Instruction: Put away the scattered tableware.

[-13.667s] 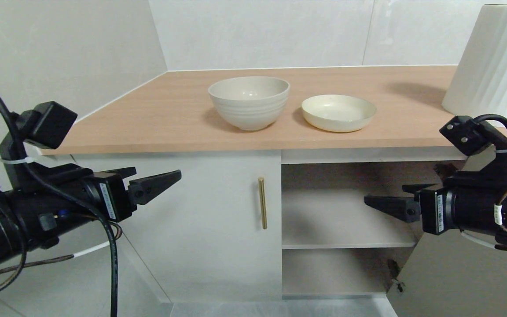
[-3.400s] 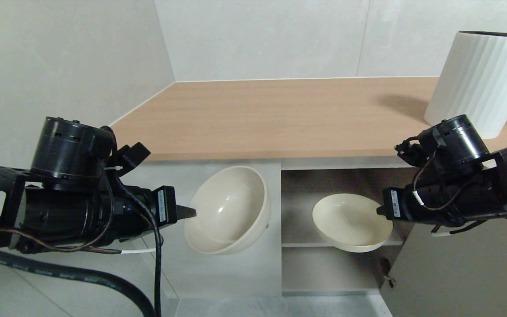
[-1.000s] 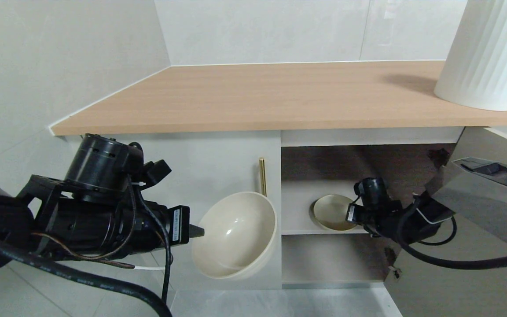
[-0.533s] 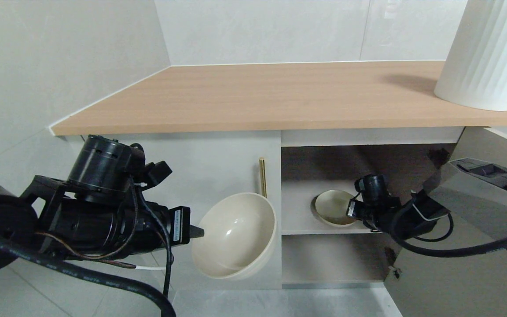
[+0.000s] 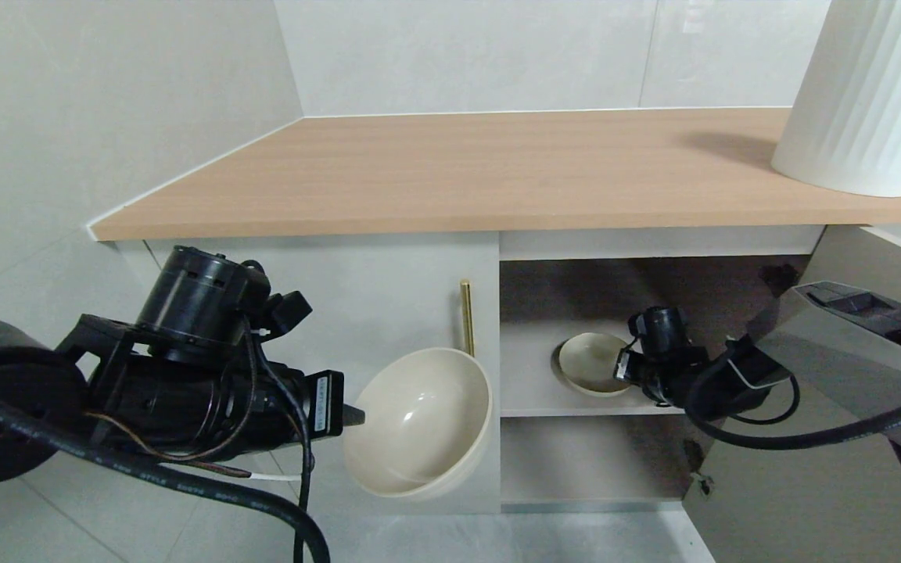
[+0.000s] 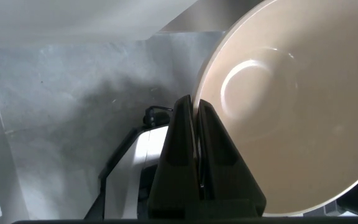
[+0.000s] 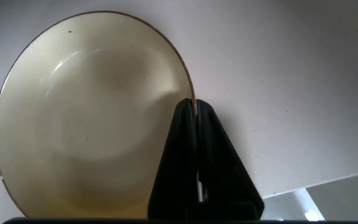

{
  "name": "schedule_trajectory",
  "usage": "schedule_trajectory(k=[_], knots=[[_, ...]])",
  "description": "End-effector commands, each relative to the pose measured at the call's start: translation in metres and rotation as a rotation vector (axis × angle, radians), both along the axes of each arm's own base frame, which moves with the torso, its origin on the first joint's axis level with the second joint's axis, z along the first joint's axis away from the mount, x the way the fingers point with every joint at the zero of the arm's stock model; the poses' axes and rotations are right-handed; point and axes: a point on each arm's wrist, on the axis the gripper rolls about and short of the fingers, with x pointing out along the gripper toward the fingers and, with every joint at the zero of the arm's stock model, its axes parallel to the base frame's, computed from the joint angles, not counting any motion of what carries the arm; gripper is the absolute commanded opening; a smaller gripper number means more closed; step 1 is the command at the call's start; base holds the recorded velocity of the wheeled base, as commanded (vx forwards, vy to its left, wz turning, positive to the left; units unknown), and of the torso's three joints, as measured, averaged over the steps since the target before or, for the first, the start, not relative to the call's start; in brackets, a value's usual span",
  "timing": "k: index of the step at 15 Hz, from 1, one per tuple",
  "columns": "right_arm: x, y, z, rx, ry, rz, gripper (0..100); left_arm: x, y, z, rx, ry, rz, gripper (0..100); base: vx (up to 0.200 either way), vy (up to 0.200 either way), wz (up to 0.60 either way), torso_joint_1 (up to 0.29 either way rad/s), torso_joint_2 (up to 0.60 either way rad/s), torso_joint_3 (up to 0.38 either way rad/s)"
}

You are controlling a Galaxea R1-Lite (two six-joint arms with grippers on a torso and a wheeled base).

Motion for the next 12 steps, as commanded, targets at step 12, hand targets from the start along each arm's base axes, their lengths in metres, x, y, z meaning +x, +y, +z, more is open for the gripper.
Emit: schedule_trajectory(k=[12], knots=[[-0.099, 0.023, 0.109, 0.110, 0.109, 0.308, 100, 0.011, -0.052, -0.041, 0.141, 0.076, -0.092, 0, 0.000, 0.000, 0.00, 0.000, 0.00, 0.000]])
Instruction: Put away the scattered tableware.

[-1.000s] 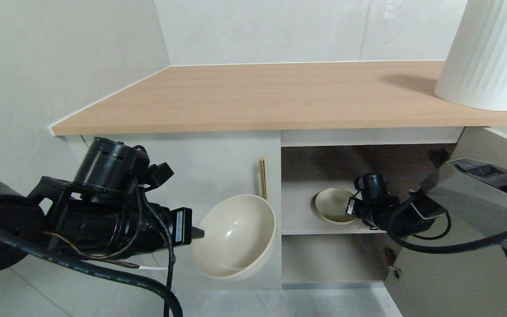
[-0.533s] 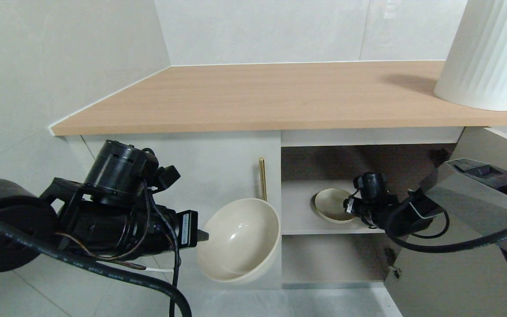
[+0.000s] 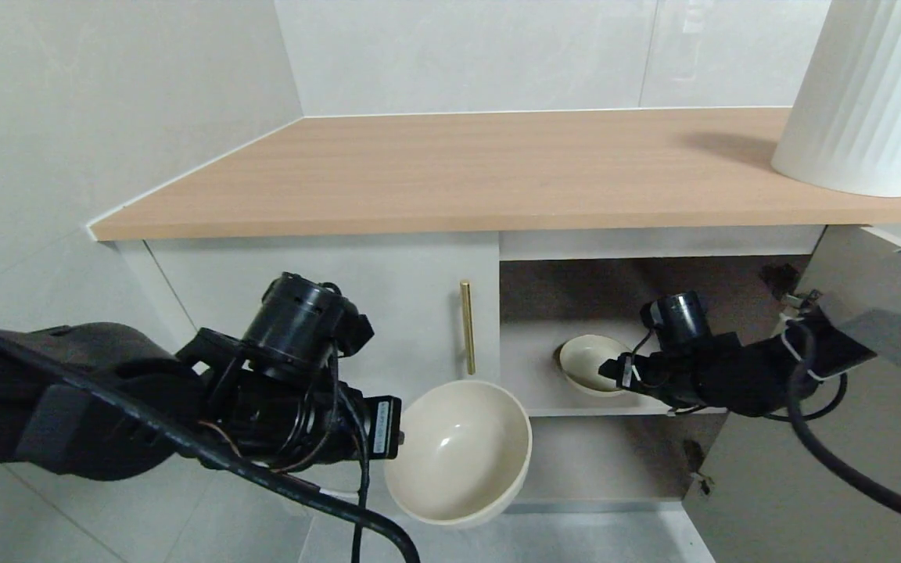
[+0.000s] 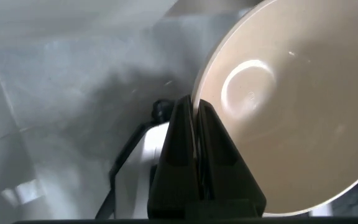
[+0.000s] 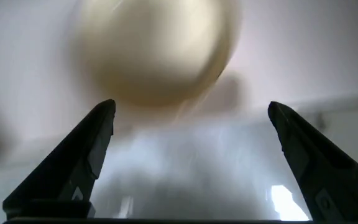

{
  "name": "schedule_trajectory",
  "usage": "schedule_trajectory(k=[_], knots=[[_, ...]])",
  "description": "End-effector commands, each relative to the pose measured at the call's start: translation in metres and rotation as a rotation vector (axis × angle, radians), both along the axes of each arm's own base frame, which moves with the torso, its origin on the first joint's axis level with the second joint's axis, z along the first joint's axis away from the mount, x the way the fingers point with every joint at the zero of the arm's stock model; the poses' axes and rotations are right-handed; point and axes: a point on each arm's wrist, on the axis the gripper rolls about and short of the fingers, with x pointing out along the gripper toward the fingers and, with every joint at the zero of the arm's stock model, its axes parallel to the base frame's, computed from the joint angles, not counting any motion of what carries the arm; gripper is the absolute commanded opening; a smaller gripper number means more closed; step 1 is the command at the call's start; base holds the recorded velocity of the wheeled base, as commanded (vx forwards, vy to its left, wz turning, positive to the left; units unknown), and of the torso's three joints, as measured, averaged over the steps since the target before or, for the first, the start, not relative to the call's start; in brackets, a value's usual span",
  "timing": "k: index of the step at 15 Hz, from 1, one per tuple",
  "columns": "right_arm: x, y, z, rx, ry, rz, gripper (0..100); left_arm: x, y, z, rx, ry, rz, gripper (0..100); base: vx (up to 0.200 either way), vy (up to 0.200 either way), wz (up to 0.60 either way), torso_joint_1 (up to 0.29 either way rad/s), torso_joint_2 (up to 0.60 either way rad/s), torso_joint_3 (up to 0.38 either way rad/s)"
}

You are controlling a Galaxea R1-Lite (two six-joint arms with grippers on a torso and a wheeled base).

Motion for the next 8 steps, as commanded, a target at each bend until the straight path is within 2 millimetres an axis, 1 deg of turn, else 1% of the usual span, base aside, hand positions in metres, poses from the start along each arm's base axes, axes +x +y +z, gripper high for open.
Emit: schedule_trajectory(k=[1, 2, 3, 4, 5, 6, 8], knots=[[-0.067, 0.018, 0.080, 0.078, 0.003, 0.191, 100, 0.000, -0.018, -0.024, 0.052, 0.067, -0.045, 0, 0.000, 0.000, 0.00, 0.000, 0.00, 0.000], [-0.076, 0.020, 0.088, 0.090, 0.012, 0.224, 100, 0.001, -0.019, -0.028, 0.059, 0.077, -0.048, 0, 0.000, 0.000, 0.00, 0.000, 0.00, 0.000], [-0.101, 0.026, 0.106, 0.117, 0.043, 0.314, 100, 0.002, -0.022, -0.036, 0.074, 0.098, -0.052, 0, 0.000, 0.000, 0.00, 0.000, 0.00, 0.000], [-0.118, 0.030, 0.114, 0.129, 0.075, 0.378, 100, -0.001, -0.025, -0.038, 0.084, 0.115, -0.062, 0, 0.000, 0.000, 0.00, 0.000, 0.00, 0.000], [-0.130, 0.034, 0.120, 0.139, 0.086, 0.426, 100, -0.005, -0.029, -0.037, 0.098, 0.134, -0.079, 0, 0.000, 0.000, 0.00, 0.000, 0.00, 0.000], [-0.136, 0.038, 0.121, 0.143, 0.092, 0.454, 100, -0.008, -0.031, -0.036, 0.109, 0.149, -0.090, 0, 0.000, 0.000, 0.00, 0.000, 0.00, 0.000], [-0.150, 0.049, 0.113, 0.126, 0.126, 0.517, 100, -0.010, -0.033, -0.035, 0.119, 0.161, -0.095, 0, 0.000, 0.000, 0.00, 0.000, 0.00, 0.000]])
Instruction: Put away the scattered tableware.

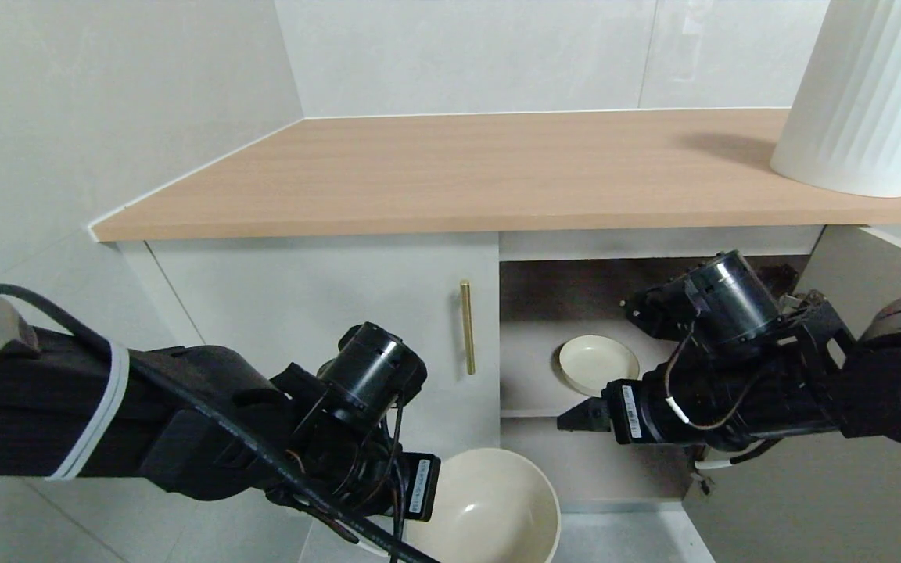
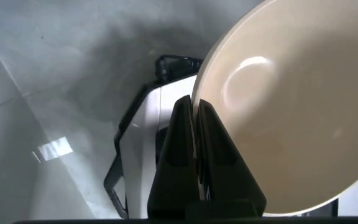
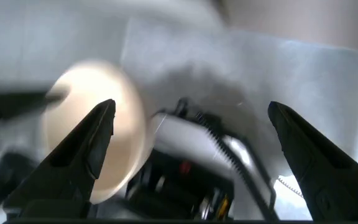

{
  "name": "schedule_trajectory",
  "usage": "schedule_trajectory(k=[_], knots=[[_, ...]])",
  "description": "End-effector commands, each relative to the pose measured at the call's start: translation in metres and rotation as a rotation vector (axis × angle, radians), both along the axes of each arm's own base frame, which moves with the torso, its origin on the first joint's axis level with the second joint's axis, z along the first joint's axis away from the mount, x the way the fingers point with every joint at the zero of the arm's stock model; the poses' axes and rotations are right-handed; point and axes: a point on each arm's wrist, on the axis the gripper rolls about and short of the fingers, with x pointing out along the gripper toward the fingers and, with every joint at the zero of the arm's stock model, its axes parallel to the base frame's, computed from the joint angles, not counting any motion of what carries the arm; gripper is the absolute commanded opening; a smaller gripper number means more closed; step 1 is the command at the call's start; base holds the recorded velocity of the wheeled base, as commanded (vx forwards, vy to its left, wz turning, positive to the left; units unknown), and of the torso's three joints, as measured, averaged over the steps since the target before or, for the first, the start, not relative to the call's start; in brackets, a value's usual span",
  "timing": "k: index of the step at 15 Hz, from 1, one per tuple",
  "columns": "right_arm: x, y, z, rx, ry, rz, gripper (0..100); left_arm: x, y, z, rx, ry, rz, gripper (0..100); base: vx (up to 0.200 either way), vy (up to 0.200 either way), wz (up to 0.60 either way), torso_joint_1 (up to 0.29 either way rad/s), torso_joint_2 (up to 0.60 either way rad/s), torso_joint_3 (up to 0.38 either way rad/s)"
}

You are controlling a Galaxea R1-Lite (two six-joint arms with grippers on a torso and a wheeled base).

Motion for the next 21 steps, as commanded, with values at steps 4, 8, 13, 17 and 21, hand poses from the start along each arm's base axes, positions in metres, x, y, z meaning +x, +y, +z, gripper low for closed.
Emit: schedule_trajectory(k=[4, 8, 13, 17, 21], knots=[[-0.033, 0.021, -0.011, -0.066, 0.002, 0.152, 100, -0.001, -0.004, 0.006, 0.039, -0.067, 0.035, 0, 0.000, 0.000, 0.00, 0.000, 0.00, 0.000], [-0.028, 0.036, -0.036, -0.169, 0.027, 0.128, 100, -0.005, -0.006, 0.014, 0.032, -0.096, 0.054, 0, 0.000, 0.000, 0.00, 0.000, 0.00, 0.000], [-0.022, 0.041, -0.040, -0.183, 0.019, 0.100, 100, -0.006, -0.008, 0.014, 0.031, -0.093, 0.045, 0, 0.000, 0.000, 0.00, 0.000, 0.00, 0.000], [-0.021, 0.042, -0.039, -0.176, 0.000, 0.090, 100, -0.007, -0.009, 0.014, 0.032, -0.092, 0.042, 0, 0.000, 0.000, 0.00, 0.000, 0.00, 0.000], [-0.019, 0.044, -0.045, -0.188, 0.013, 0.089, 0, -0.007, -0.009, 0.014, 0.032, -0.092, 0.041, 0, 0.000, 0.000, 0.00, 0.000, 0.00, 0.000]])
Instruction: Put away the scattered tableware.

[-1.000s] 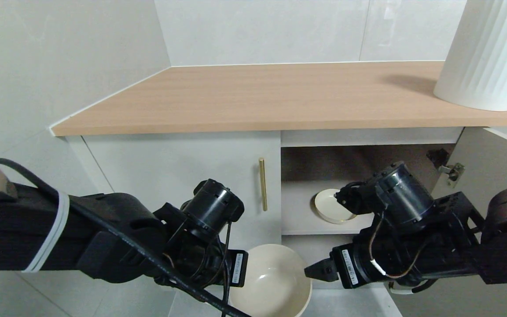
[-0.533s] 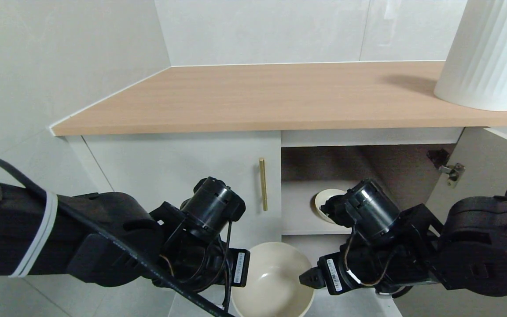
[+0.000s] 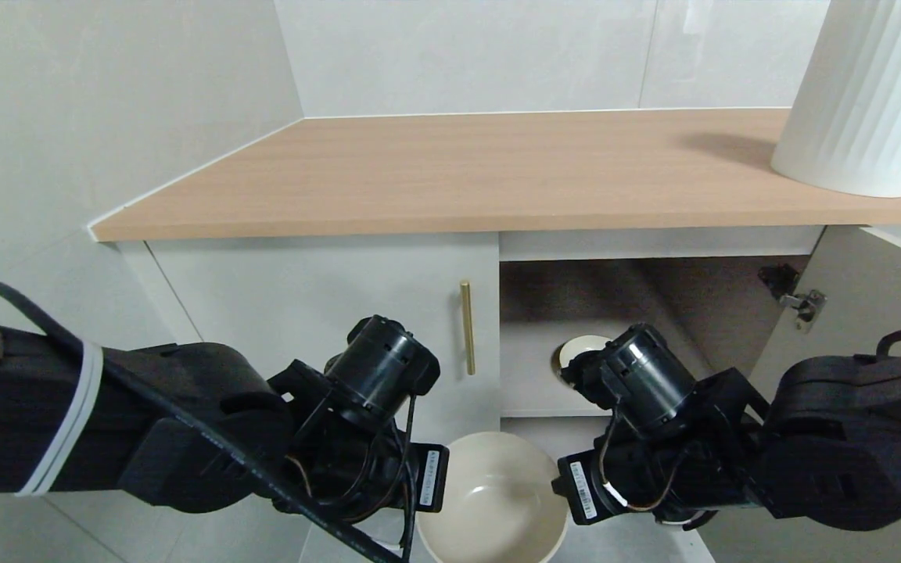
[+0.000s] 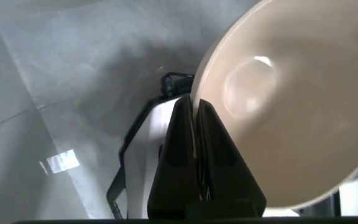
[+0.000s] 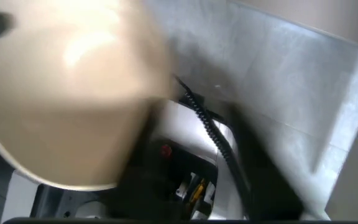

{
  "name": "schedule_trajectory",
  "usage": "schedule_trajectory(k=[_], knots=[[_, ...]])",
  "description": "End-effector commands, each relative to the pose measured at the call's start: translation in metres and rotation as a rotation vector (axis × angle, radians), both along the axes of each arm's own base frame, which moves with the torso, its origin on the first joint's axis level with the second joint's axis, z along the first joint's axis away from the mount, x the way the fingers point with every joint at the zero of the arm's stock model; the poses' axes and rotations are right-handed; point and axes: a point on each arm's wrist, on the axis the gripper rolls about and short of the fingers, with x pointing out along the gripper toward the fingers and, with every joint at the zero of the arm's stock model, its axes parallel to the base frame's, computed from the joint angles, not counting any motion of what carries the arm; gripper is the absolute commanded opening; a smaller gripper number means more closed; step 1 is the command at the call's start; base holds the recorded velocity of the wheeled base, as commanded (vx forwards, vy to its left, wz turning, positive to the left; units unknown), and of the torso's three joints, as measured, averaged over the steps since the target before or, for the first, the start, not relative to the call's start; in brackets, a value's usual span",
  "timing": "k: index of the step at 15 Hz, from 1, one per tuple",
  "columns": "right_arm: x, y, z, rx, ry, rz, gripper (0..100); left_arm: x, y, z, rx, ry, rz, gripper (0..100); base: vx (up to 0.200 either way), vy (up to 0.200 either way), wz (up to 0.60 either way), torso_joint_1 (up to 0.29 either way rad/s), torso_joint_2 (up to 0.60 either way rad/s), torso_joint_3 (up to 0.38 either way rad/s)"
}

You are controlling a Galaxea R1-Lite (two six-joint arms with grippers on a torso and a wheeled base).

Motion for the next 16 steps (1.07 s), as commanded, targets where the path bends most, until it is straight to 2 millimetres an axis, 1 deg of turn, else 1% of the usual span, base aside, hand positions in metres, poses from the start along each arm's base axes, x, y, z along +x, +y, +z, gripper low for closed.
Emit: schedule_trajectory(k=[1, 9, 10, 16], knots=[[0.0008, -0.0002, -0.0024, -0.011, 0.005, -0.003, 0, -0.0001, 0.0006, 0.0003, 0.003, -0.001, 0.003, 0, 0.000, 0.000, 0.00, 0.000, 0.00, 0.000], [0.0013, 0.0003, -0.0052, -0.018, 0.010, -0.004, 0, -0.0002, 0.0006, -0.0005, 0.003, 0.004, 0.002, 0, 0.000, 0.000, 0.00, 0.000, 0.00, 0.000], [0.0011, 0.0001, -0.0055, -0.019, 0.012, -0.004, 0, -0.0017, 0.0001, -0.0008, 0.007, 0.005, -0.004, 100, 0.000, 0.000, 0.00, 0.000, 0.00, 0.000], [0.0020, 0.0003, -0.0075, -0.025, 0.015, -0.004, 0, -0.0013, -0.0004, -0.0001, 0.002, 0.002, -0.003, 100, 0.000, 0.000, 0.00, 0.000, 0.00, 0.000]])
